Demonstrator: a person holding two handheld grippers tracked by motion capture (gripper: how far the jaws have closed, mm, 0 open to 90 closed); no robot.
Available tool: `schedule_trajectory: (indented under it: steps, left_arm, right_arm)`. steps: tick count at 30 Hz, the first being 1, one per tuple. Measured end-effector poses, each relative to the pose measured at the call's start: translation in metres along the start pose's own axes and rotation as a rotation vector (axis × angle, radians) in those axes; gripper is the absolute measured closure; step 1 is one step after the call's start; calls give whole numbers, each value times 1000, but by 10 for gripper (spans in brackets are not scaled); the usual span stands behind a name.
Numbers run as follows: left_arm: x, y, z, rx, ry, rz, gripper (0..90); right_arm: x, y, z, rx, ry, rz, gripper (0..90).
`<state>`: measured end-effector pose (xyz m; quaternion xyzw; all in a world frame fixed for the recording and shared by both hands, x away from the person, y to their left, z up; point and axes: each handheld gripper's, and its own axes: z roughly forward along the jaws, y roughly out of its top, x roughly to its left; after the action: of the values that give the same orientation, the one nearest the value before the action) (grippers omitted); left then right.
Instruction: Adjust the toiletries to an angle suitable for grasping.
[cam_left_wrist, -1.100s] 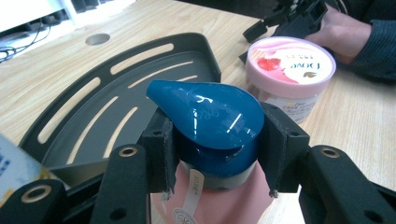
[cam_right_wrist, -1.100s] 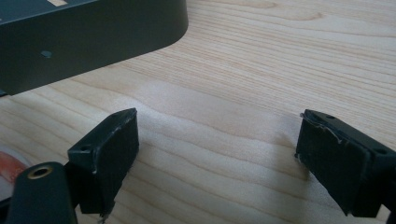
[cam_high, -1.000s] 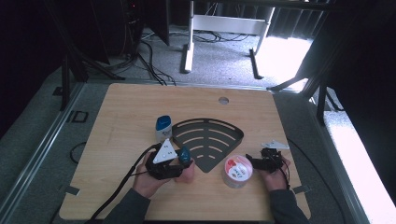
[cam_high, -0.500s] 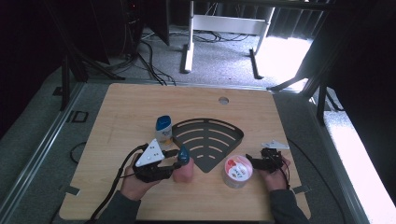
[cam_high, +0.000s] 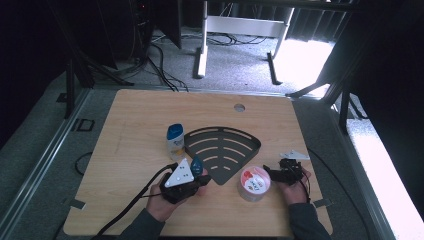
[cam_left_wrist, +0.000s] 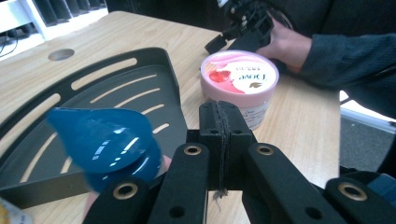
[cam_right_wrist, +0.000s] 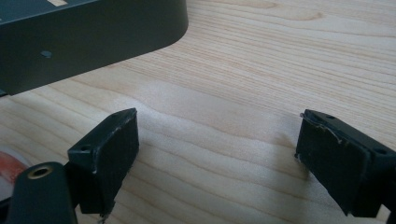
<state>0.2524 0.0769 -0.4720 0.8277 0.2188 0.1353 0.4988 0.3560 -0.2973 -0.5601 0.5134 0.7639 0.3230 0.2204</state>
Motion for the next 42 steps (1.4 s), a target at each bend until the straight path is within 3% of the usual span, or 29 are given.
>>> schedule_trajectory:
  steps: [6,22,35,42]
  left_arm:
    - [0,-5,12,62,56,17,898]
    - [2,-6,11,100,137,34,900]
    - [5,-6,6,105,165,43,899]
    - [2,-9,2,121,159,48,899]
  right_arm:
    - [0,0,0,0,0,-1,128]
    - [0,0,0,0,0,-2,128]
    - [0,0,0,0,0,-2,128]
    - [0,0,0,0,0,-2,128]
